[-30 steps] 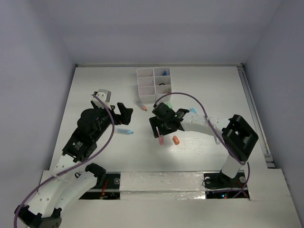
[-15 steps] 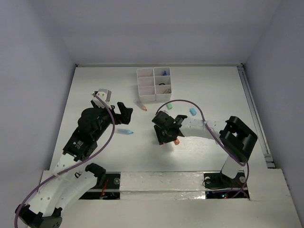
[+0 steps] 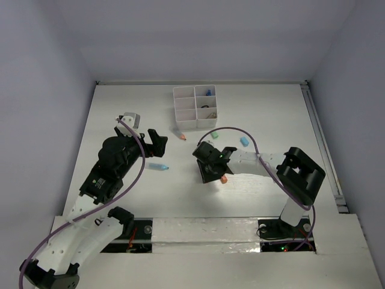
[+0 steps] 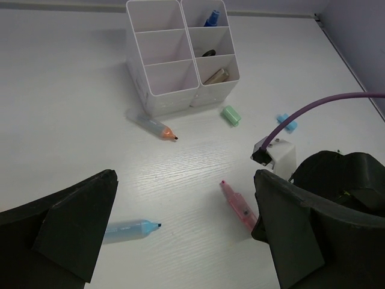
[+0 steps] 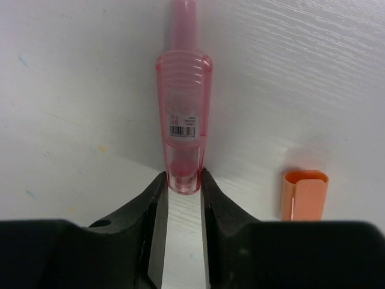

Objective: Sort the stationery into containers
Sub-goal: Pick up the pen from the center of the board, then close the pen cap on the pen.

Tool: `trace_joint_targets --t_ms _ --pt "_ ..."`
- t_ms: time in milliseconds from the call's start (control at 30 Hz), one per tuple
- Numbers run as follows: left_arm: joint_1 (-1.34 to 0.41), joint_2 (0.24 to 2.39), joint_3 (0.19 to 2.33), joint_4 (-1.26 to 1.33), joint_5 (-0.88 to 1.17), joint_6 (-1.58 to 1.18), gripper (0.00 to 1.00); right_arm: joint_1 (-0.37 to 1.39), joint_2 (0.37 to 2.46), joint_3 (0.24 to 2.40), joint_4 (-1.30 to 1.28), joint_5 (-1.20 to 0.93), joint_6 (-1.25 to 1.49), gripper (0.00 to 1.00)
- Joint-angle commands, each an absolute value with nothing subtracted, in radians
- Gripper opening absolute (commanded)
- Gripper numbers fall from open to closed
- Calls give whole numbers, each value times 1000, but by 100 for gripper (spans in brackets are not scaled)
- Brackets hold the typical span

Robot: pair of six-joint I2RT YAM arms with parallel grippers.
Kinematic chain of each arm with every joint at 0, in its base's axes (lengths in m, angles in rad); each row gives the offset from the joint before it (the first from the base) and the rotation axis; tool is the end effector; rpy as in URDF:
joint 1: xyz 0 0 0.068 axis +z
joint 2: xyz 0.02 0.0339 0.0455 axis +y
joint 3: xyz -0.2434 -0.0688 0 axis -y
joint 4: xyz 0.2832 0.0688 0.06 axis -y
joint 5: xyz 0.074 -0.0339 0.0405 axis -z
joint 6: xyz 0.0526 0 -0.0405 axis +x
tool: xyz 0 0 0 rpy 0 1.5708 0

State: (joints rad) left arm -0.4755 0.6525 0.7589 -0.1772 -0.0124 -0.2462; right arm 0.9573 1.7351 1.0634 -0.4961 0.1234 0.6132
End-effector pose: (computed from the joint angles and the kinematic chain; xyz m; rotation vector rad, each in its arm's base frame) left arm 0.2031 -0.1038 0.3421 0.1814 1.6595 -0.5394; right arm 0.2173 0.2974 0.1083 -0.4378 2.7226 0.2777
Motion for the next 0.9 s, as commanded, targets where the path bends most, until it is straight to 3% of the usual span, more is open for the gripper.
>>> trace_joint_targets --t_ms 0,167,433,767,867 --pt "-469 652 756 -149 -9 -252 97 966 1752 1071 -469 133 620 24" --pt "-469 655 755 -150 -9 -252 96 976 1672 1098 -508 129 600 3" --pt "-469 686 753 -137 115 -241 92 916 1554 1346 -712 -32 413 2" --pt "-469 661 735 -78 309 -241 80 769 1506 1468 -710 -345 318 0" --pt "-469 647 723 -37 389 -247 75 703 1473 1447 -600 -596 386 0"
